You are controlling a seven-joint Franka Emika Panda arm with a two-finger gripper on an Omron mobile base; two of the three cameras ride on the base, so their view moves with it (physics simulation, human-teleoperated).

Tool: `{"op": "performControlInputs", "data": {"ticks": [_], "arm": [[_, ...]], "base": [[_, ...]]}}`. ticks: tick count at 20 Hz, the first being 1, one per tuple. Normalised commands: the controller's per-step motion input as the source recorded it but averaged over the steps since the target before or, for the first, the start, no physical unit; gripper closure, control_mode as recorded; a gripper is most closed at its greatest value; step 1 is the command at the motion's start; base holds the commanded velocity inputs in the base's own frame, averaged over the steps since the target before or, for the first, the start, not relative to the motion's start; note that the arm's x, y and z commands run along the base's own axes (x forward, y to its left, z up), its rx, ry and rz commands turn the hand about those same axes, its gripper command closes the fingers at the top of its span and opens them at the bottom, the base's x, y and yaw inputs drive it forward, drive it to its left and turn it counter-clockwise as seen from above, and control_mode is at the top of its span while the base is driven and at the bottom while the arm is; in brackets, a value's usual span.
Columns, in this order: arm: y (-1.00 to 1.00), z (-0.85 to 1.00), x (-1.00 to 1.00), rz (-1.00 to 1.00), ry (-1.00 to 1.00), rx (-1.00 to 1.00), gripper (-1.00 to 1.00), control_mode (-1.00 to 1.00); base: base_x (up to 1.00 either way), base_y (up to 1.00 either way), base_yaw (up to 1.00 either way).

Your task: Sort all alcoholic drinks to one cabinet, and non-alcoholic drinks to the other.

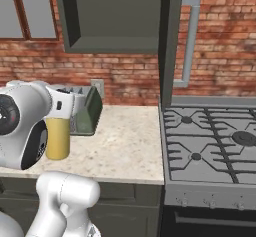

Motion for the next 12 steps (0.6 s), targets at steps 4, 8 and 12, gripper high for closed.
{"op": "performControlInputs", "data": {"ticks": [4,8,12], "arm": [[0.00,0.00,0.00,0.00,0.00,0.00,1.00,1.00],[0.00,0.00,0.00,0.00,0.00,0.00,1.00,1.00],[0.00,0.23,0.00,0.00,-0.06,-0.08,1.00,-1.00]], "base": [[0.63,-0.08,0.20],[0.23,0.00,0.04],[0.00,0.00,0.00]]}}
